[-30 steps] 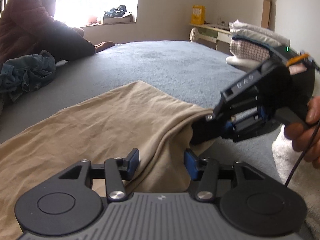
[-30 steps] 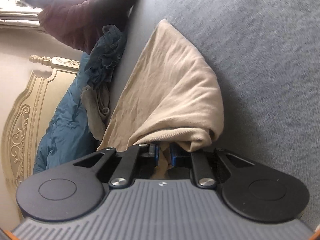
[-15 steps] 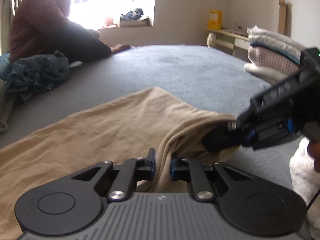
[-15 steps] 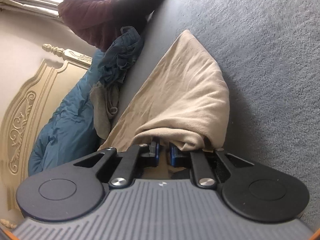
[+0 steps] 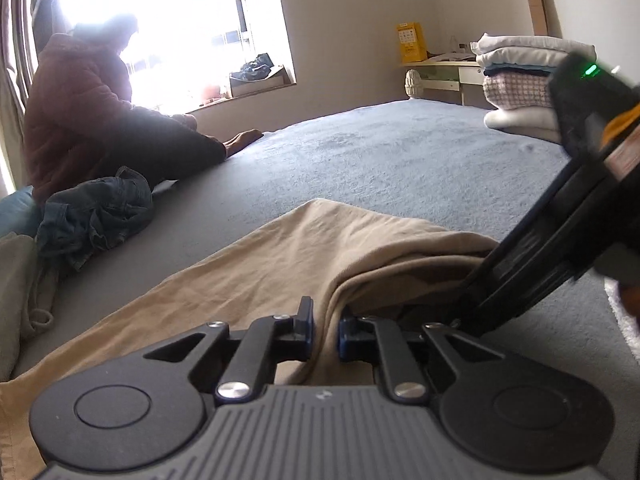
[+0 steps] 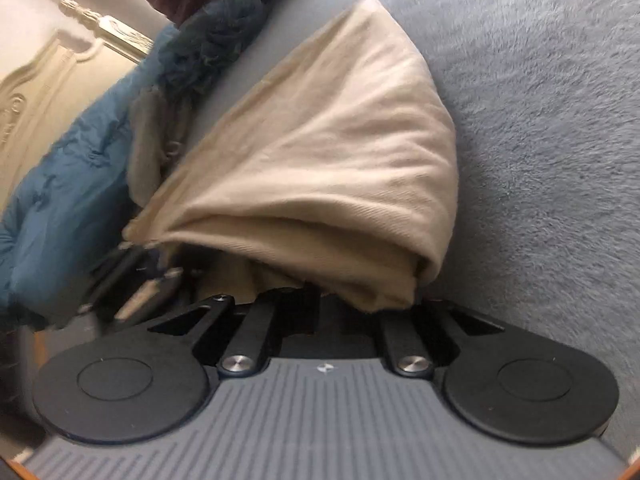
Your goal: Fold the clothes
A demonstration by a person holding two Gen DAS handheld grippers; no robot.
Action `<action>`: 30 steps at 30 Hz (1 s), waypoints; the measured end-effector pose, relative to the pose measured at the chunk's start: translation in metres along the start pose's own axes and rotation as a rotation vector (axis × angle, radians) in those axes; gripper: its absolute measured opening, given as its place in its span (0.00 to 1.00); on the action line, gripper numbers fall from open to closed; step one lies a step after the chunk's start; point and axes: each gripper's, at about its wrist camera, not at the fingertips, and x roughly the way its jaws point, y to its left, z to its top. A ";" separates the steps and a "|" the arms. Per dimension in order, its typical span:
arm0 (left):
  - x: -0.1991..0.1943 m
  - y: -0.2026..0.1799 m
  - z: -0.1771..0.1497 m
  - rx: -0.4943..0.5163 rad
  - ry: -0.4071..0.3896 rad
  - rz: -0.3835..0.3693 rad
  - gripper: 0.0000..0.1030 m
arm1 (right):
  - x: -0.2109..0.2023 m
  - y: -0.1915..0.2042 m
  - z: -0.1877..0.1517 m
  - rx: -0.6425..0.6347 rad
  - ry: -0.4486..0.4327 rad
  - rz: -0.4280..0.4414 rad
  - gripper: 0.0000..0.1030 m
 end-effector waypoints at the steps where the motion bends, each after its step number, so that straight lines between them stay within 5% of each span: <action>1: 0.000 -0.001 0.000 0.009 0.002 0.000 0.12 | -0.008 0.000 -0.001 0.008 -0.002 0.040 0.10; 4: 0.002 -0.004 -0.003 0.031 0.025 -0.006 0.13 | -0.028 0.001 0.000 0.035 -0.057 0.166 0.10; 8: 0.001 -0.009 -0.006 0.046 0.073 -0.006 0.35 | -0.017 -0.002 0.016 0.050 -0.069 0.122 0.11; 12: -0.009 -0.008 -0.010 0.025 0.085 -0.021 0.47 | -0.008 -0.003 0.024 0.072 -0.079 0.126 0.11; 15: -0.006 -0.012 -0.014 0.051 0.101 -0.013 0.47 | -0.009 -0.001 0.024 0.055 -0.094 0.130 0.11; 20: -0.003 -0.015 -0.009 0.065 0.079 0.071 0.13 | -0.009 0.001 0.022 0.036 -0.108 0.128 0.11; 22: -0.005 -0.027 -0.010 0.167 0.047 0.139 0.11 | -0.009 0.000 0.020 0.038 -0.113 0.129 0.11; 25: -0.005 -0.063 -0.028 0.499 -0.005 0.278 0.10 | -0.009 0.000 0.019 0.033 -0.119 0.130 0.10; 30: -0.007 -0.051 -0.022 0.367 0.049 0.194 0.16 | -0.007 -0.001 0.018 0.036 -0.112 0.116 0.10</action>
